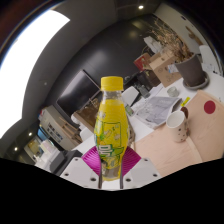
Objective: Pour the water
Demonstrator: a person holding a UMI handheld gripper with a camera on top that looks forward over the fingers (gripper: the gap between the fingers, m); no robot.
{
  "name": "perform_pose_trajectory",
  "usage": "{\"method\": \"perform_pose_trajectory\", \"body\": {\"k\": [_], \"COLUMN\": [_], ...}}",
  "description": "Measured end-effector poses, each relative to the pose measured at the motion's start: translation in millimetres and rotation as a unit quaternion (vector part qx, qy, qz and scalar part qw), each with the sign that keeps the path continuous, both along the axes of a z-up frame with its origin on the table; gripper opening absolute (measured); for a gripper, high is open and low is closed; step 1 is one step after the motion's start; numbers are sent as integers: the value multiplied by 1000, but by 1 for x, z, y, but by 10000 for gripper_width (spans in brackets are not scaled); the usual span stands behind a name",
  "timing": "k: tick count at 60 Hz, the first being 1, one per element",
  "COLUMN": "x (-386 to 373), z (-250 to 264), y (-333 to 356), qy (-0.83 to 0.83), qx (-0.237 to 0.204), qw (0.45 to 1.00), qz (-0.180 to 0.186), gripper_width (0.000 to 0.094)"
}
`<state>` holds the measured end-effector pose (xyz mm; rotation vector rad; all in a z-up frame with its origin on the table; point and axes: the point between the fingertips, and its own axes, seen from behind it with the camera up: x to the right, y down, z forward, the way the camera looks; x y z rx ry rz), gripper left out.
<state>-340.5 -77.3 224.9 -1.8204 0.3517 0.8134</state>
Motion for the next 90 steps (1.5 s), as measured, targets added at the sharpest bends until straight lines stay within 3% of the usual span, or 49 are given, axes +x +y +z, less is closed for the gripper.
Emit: {"method": "perform_pose_trajectory", "body": {"k": [11,32,37,45,53,60,68,75,82,90], "x": [14,40,44,38,41,78,131,195,271,343], "z": [34,-18,-29,-27,-4,44,97,112,89,26], "y": [58,126,127,125,125,132,135,141,145,152], "qy": [273,590,588,523,374,206,23,-115,-225,-329], "qx": [-53,-156,-168,-172,-128,-32,69,117,120,75], "qw": [961,792,790,835,919,978,997,985,962,933], "qz": [-6,-41,-45,-23,4,8,-10,-54,-100,-124], "gripper_width": [228,230,230,229,228,229,231,234,233,233]}}
